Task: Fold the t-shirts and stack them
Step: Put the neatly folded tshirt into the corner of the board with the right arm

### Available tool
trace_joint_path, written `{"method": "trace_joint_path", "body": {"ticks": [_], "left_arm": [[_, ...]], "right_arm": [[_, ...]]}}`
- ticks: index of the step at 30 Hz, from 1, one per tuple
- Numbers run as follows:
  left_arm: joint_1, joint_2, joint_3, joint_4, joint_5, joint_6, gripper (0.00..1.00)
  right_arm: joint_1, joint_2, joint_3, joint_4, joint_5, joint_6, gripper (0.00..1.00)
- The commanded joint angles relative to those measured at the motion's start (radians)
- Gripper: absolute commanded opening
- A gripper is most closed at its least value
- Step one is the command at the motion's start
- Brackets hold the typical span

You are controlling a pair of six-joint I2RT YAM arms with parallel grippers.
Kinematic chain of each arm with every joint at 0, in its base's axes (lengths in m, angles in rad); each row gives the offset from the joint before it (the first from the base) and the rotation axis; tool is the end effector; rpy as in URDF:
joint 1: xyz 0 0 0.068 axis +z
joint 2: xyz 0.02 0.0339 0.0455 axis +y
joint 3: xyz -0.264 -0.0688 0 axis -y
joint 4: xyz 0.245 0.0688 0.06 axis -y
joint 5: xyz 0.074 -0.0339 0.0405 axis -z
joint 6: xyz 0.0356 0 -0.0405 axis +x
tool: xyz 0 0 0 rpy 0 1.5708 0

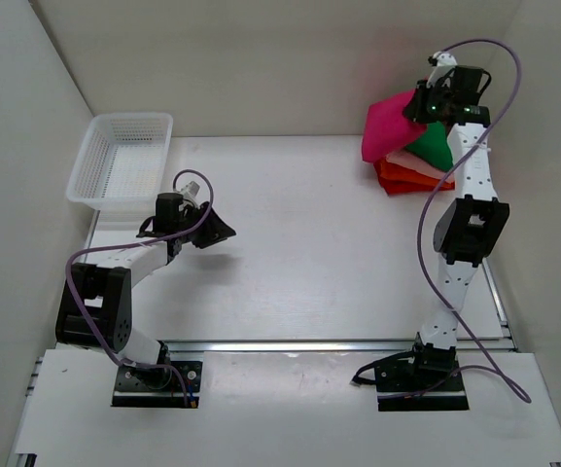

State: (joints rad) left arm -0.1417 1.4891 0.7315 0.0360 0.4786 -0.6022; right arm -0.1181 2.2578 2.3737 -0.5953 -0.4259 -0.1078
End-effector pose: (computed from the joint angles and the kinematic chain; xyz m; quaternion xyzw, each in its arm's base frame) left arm 0.2917 -0.0582 0.1821 -0.1070 0.8842 -0.3467 0.2944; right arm 0.5164 -0.0465 0.3565 -0.1054 0.8360 0.1223 0.5244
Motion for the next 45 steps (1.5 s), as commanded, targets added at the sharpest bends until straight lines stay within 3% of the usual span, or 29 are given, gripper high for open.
{"method": "trace_joint_path", "body": {"ticks": [1, 8, 21, 37, 45], "left_arm": [[-0.004, -0.026, -0.003, -0.013, -0.014, 0.021, 0.5], [-0.018, -0.001, 0.016, -0.011, -0.021, 0.022, 0.5], [-0.038, 0.016, 0.014, -0.005, -0.034, 0.009, 0.5], [-0.042, 0.045, 0.003, -0.001, -0.034, 0.009, 0.5], [-0.052, 0.054, 0.0, 0.005, -0.032, 0.005, 0.49]], "right_arm": [[-0.06, -0.017, 0.05, 0.189, -0.109, 0.06, 0.0], [-0.127, 0.016, 0.067, 0.215, -0.18, 0.099, 0.0], [-0.144, 0.005, 0.088, 0.43, -0.281, 0.169, 0.0], [-0.153, 0.032, 0.085, 0.399, -0.179, -0.046, 0.0], [-0.181, 0.091, -0.004, 0.326, -0.074, -0.115, 0.0]]}}
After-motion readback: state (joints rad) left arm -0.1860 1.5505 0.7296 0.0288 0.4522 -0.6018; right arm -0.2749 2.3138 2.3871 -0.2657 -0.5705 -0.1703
